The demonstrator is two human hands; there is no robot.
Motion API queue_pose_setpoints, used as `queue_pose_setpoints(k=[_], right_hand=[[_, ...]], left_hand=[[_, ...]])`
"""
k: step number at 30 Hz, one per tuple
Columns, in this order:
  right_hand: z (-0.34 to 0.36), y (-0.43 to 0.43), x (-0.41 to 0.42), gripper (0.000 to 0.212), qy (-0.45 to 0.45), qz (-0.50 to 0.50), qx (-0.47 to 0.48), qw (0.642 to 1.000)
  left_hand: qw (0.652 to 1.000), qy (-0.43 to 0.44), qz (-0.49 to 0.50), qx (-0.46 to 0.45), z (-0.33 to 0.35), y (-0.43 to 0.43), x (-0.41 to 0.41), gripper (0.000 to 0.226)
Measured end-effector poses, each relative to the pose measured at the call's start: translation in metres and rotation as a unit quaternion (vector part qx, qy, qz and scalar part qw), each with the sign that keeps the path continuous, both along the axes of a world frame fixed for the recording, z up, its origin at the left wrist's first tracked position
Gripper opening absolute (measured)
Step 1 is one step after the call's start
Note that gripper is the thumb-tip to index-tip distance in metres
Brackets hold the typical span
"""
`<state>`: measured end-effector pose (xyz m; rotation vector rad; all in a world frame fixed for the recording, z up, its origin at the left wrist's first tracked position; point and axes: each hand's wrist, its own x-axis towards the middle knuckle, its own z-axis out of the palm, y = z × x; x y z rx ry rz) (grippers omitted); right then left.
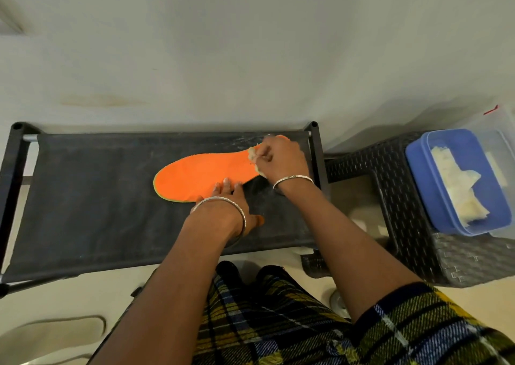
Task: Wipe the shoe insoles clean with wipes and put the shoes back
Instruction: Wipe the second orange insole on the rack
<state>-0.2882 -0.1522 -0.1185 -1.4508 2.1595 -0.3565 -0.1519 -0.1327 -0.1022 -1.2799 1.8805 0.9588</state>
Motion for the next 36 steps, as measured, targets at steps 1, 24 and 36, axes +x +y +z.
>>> queue_pose_setpoints(k=[1,24,36], right_hand=[[-0.001,0.000,0.009,0.006,-0.008,0.036,0.016,0.999],[-0.001,-0.003,-0.010,0.011,0.065,-0.063,-0.022,0.996],[-0.002,-0.001,0.019,0.009,-0.020,0.027,-0.013,0.999]], left_hand=[[1.000,0.000,0.004,-0.004,-0.001,0.001,-0.001,0.094],[1.000,-0.010,-0.003,-0.006,-0.005,0.000,0.001,0.094],[1.000,0.000,0.010,-0.006,-0.007,0.000,0.000,0.093]])
